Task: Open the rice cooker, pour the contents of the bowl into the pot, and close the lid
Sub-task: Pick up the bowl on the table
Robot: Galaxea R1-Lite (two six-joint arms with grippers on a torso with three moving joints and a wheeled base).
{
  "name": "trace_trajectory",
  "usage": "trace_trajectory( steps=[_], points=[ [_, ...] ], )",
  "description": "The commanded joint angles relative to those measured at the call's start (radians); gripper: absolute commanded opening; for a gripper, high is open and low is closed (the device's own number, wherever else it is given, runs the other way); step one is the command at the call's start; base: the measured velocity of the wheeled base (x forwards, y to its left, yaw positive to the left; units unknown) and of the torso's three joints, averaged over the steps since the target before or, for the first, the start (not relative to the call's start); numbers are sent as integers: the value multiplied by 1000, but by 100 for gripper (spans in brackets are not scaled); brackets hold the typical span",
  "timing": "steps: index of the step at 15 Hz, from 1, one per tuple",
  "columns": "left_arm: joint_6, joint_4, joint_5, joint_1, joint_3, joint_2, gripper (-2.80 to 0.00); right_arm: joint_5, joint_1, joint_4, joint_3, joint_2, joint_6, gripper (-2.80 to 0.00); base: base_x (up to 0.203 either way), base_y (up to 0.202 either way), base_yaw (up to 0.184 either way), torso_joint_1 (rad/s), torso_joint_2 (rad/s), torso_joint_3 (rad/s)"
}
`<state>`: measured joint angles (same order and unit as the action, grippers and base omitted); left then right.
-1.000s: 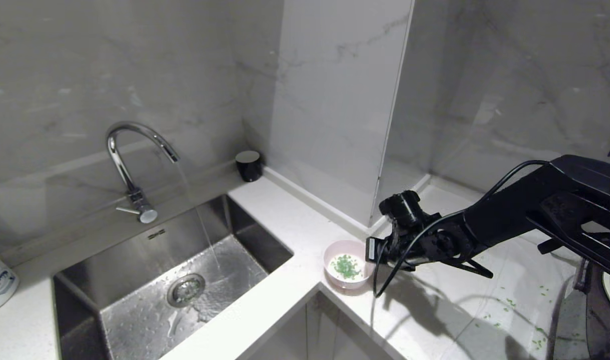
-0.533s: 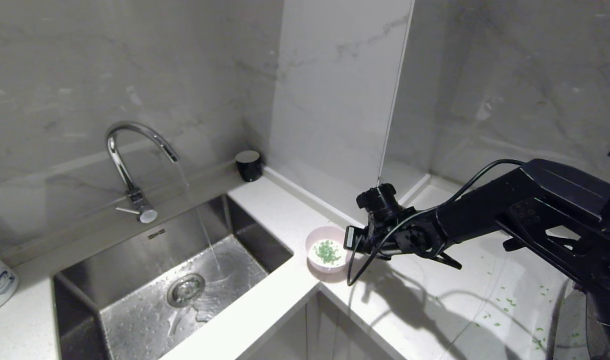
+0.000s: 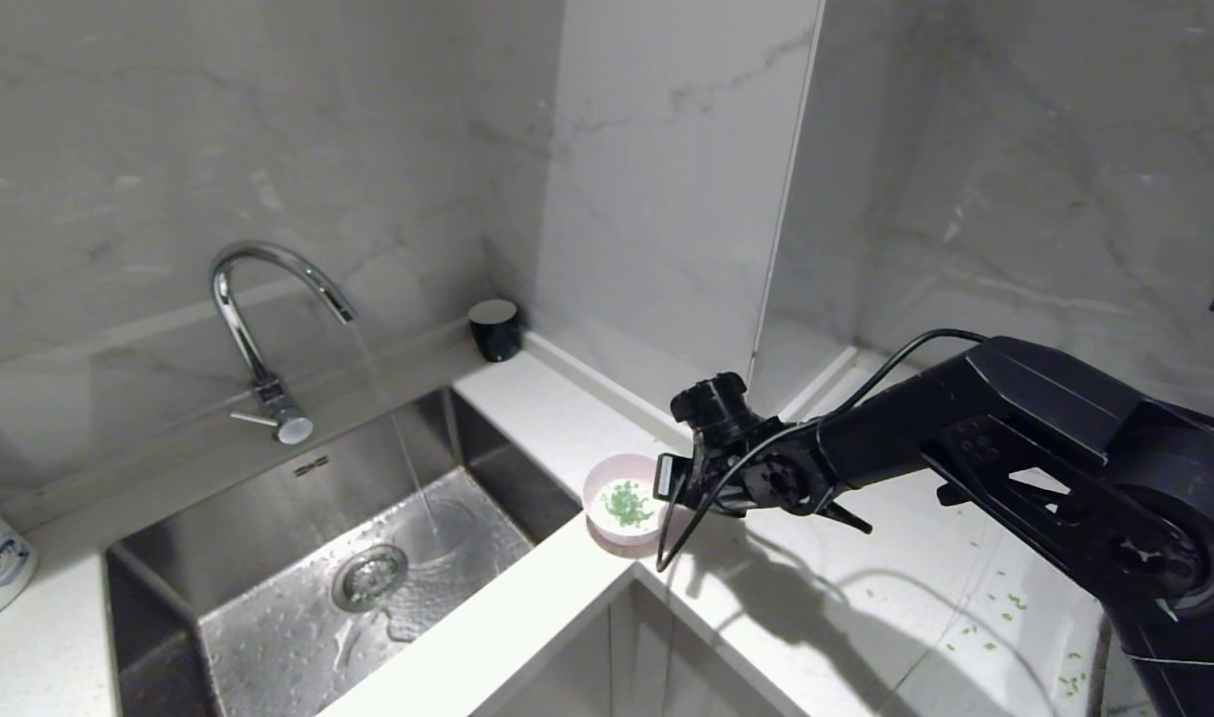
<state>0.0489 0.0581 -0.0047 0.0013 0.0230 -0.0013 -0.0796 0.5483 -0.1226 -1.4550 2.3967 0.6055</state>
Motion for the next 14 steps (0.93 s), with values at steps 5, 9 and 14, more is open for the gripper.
trace_trajectory(
  steps=[5,9,14],
  points=[
    [0,0,0,0,0,-2,-280,-14,-6,0,-12,12,4,0,0,0,0,0,0,0],
    [0,0,0,0,0,-2,-280,-25,-18,1,34,-118,16,0,0,0,0,0,0,0],
    [0,0,-3,0,0,-2,-280,-47,-19,1,167,-443,-13,0,0,0,0,0,0,0]
  ],
)
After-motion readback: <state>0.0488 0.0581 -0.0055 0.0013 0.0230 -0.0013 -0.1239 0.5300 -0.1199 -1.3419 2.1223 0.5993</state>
